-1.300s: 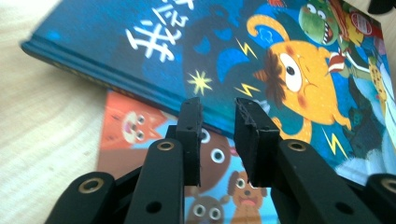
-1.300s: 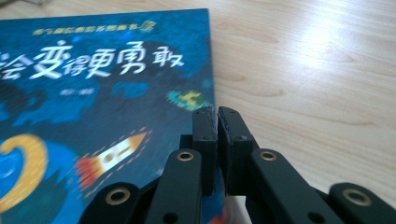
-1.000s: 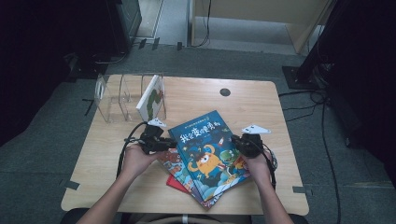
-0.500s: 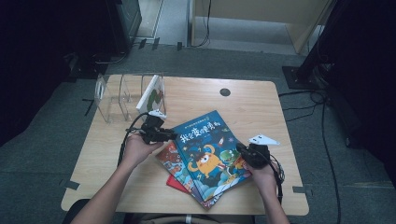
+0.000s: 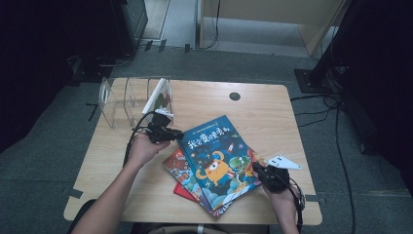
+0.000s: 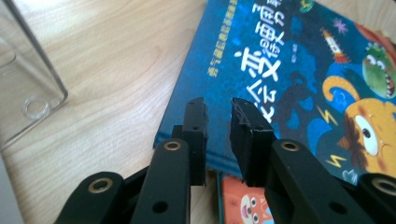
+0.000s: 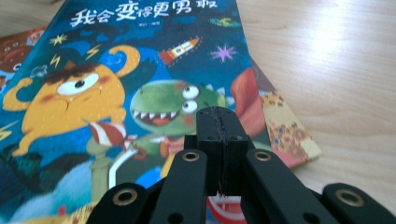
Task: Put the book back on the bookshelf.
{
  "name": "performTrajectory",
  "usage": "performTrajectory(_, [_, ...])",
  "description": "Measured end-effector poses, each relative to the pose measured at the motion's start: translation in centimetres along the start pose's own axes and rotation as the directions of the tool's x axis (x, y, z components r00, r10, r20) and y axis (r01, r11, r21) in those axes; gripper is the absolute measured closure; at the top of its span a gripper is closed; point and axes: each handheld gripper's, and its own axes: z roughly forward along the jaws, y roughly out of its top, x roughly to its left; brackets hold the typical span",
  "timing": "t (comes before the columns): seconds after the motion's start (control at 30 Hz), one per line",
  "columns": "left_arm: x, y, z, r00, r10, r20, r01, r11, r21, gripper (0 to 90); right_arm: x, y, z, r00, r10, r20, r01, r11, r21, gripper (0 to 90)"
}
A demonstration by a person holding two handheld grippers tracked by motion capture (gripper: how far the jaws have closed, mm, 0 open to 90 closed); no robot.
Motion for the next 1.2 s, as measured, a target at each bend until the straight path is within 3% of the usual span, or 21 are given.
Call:
performTrajectory(0.17, [0.1,0.2,0.1,0.9999,0.013,-0.006,-0.013,0.9999,0.003,73.7,0.1,-1.0,-1.2,0.9997,0.006,0.022,-0.005,1.0,-0.016,89.4])
performTrajectory(0.27, [0.3,0.2,0.2,0.9998,0.02,-0.008,-0.02,0.9998,0.008,73.2,0.1,-1.5,-1.8,0.9988,0.032,0.036,-0.031,0.999,-0.036,89.4])
performTrajectory(0.57, [1.1,0.4,1.0,1.0,0.005,0.005,-0.006,0.9997,0.024,68.6,0.0,-2.4,-1.8,0.9971,0.043,0.063,-0.043,0.999,-0.005,88.7])
performTrajectory(0.83, [1.1,0.3,1.6,0.9994,0.027,-0.023,-0.026,0.9984,0.05,63.6,0.1,-2.8,-1.9,0.9965,0.043,0.071,-0.045,0.999,0.018,88.8])
performTrajectory(1.0, [1.2,0.3,1.9,0.9995,0.017,-0.026,-0.016,0.9992,0.037,57.8,0.2,-2.9,-1.9,0.9965,0.053,0.064,-0.055,0.998,0.029,88.8])
performTrajectory(1.13, [1.3,0.3,2.2,0.9986,0.023,-0.048,-0.021,0.9983,0.054,53.0,0.4,-3.2,-2.1,0.9967,0.049,0.064,-0.051,0.998,0.029,88.8])
performTrajectory(1.2, [1.4,0.2,2.3,0.9995,0.01,-0.031,-0.009,0.9982,0.06,52.1,0.5,-3.3,-2.2,0.9964,0.055,0.065,-0.057,0.998,0.028,88.8])
